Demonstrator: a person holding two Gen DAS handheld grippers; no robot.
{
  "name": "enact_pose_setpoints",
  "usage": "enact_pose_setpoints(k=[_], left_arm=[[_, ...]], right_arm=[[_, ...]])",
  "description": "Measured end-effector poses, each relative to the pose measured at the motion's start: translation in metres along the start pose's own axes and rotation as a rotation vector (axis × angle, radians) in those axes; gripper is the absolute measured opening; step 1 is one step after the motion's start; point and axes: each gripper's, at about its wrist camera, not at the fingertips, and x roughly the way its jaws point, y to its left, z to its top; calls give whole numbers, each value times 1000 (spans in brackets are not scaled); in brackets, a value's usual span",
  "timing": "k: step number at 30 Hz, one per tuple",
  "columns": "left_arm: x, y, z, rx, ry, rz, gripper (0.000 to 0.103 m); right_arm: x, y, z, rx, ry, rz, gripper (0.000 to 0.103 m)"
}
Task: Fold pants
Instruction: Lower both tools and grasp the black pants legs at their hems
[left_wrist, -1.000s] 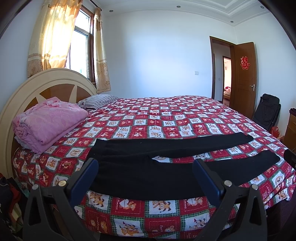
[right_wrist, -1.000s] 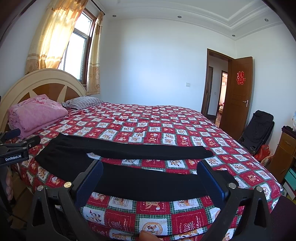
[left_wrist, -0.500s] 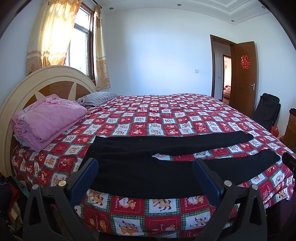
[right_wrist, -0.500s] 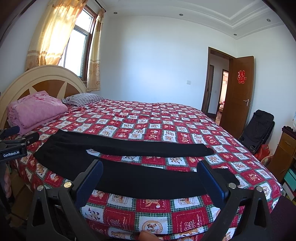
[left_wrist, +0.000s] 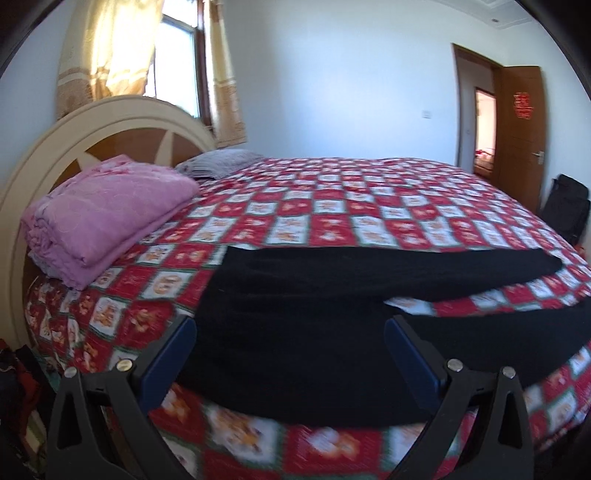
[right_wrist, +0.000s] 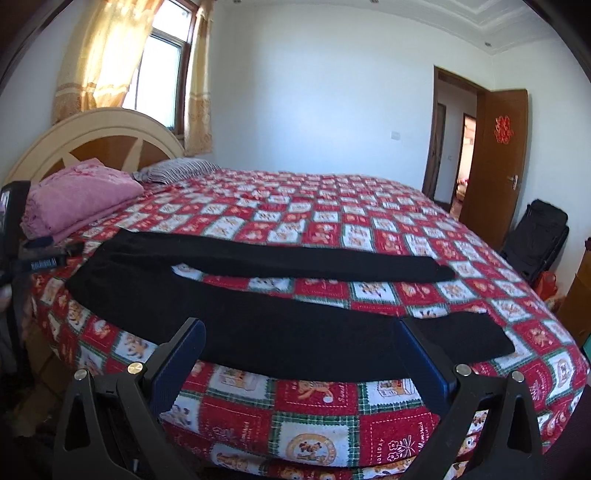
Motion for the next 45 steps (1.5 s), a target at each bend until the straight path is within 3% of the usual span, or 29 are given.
enact_pose_setpoints(k=[3, 5, 9, 11, 18, 24, 26, 29, 32, 34, 35, 40, 45], left_arm=[[38, 30, 17, -10, 26, 57, 103], [65, 50, 30, -35, 50, 68, 103], [106, 67, 42, -54, 93, 60, 103], [131, 72, 46, -60, 126, 50, 102], [207, 80, 57, -78, 252, -15, 63], [247, 75, 58, -64, 316, -57, 57], [259, 75, 55, -61, 341, -67, 47], [265, 80, 49, -88, 349, -102, 46], [263, 83, 48, -103, 339, -149, 38], [260, 85, 50, -116, 331, -193, 22], [259, 87, 51, -124, 329, -206, 20], [266, 88, 51, -136, 328, -238, 17], [270, 88, 51, -147, 333, -233, 18]], right_arm=[[19, -19, 0, 54, 25, -12, 101], [31, -30, 2, 72, 34, -15, 93], [60, -54, 13, 87, 92, -27, 69], [73, -66, 19, 93, 117, -54, 66], [111, -105, 37, 85, 155, -146, 64], [146, -146, 45, 119, 220, -201, 64], [157, -161, 48, 138, 241, -200, 64], [176, -190, 55, 197, 273, -195, 64], [194, -223, 61, 287, 298, -206, 64], [207, -246, 65, 329, 313, -236, 64], [213, -256, 67, 342, 319, -242, 64], [249, -291, 81, 341, 349, -252, 64], [295, -300, 97, 287, 363, -217, 64]])
